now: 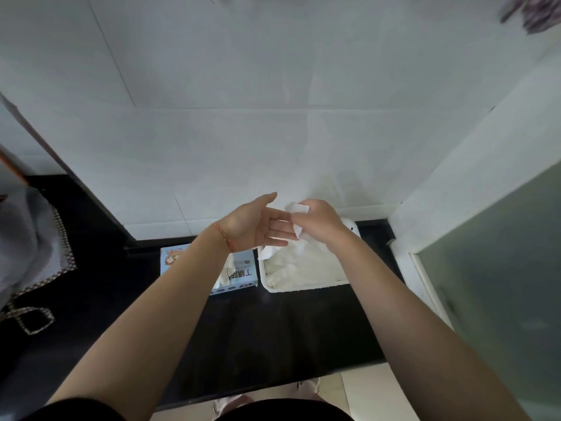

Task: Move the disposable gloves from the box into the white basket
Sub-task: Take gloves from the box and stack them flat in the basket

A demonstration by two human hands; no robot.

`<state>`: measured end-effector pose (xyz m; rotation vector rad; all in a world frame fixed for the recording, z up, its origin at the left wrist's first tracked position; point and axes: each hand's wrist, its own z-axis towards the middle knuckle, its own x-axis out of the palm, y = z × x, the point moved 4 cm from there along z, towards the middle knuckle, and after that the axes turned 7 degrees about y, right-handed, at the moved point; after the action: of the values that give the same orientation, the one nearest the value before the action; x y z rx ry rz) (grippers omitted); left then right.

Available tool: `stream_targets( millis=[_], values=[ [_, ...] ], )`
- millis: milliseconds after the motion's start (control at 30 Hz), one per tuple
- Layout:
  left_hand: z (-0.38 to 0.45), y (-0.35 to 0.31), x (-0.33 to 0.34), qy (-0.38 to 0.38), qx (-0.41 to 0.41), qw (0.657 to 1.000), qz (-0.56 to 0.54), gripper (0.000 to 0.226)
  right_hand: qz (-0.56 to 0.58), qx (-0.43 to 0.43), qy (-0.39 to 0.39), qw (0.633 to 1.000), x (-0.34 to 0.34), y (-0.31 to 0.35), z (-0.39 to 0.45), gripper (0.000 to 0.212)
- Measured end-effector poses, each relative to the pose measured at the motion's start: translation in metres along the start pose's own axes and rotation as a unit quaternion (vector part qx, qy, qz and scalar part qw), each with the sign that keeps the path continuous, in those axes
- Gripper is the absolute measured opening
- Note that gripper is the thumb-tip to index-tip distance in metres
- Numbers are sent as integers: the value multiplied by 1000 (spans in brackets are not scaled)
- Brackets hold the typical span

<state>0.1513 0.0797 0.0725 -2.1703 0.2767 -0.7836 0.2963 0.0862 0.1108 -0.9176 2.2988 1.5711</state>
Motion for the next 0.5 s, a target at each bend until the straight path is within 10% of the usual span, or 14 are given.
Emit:
stream_targets(
  millis=[167, 333, 500],
  values=[
    [6, -14, -9, -216, 41, 954, 205, 24, -4, -15, 27, 1000, -20, -5, -1, 20],
    [18, -19, 7, -78, 76, 931, 349, 37, -104, -15, 138, 985, -32, 0, 0, 18],
    [22, -25, 1, -188, 65, 871, 449, 8, -138, -33, 35, 989, -56, -12, 23, 12]
  ],
)
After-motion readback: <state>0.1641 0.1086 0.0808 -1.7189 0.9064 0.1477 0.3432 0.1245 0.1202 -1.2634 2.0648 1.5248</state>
